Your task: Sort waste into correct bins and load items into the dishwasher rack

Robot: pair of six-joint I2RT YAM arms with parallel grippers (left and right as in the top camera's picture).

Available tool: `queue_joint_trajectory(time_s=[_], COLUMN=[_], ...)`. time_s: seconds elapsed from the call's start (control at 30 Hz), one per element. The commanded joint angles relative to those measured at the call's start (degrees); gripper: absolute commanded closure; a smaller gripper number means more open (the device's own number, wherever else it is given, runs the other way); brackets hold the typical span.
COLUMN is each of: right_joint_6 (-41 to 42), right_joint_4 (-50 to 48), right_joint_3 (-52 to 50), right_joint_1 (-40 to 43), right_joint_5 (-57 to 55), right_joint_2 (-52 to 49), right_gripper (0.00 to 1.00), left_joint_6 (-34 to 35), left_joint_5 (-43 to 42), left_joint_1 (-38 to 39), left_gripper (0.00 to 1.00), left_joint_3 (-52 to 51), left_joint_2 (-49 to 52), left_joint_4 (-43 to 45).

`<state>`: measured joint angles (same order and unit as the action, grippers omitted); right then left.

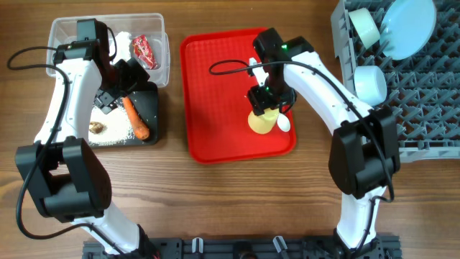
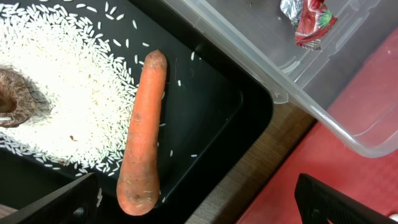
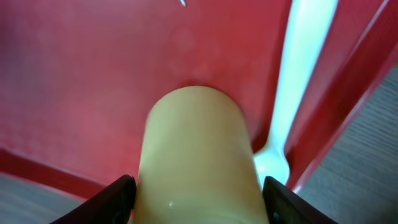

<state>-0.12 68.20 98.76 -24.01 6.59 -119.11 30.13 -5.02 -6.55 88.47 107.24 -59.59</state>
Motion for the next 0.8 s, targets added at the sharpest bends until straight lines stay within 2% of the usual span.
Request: queue_joint_trajectory(time_s=[0.0, 0.23, 0.27, 0.33, 0.4, 0.57, 0.77], right_joint_6=[-0.96, -0.96, -0.96, -1.01, -1.46, -1.33, -0.96], right_joint_4=[1.57, 3.17, 3.34, 4.79, 6.12, 3.96, -1.46], right_joint_3=[3.85, 5.25, 5.22, 5.22, 4.87, 0.70, -4.35], right_joint_1=[0.96, 1.18, 1.16, 1.16, 1.16, 0.20, -0.42], right_joint_5=[-1.07, -4.02, -4.00, -3.50, -1.33, 0.39, 1.27], right_joint_2=[3.39, 3.41, 3.41, 3.41, 3.41, 3.28, 3.26], right_gripper=[0.37, 0.35, 0.31, 0.11, 0.02, 0.01, 0.09], left_joint_6=[-0.04, -0.04, -0.04, -0.04, -0.04, -0.04, -0.04], left_joint_5=[0.57, 0.57, 0.57, 0.57, 0.57, 0.57, 0.57], left_joint_1=[-0.11, -0.11, -0.11, -0.11, -0.11, -0.11, -0.11], left_gripper=[0.00, 0.00, 0.00, 0.00, 0.00, 0.00, 0.00], left_joint_3=[1.22, 1.22, 1.22, 1.22, 1.22, 1.22, 1.22], left_joint_2=[-1.60, -1.60, -1.60, -1.60, -1.60, -1.60, -1.60], left_joint_4=[-0.02, -0.02, -0.02, -0.02, -0.02, -0.02, -0.02])
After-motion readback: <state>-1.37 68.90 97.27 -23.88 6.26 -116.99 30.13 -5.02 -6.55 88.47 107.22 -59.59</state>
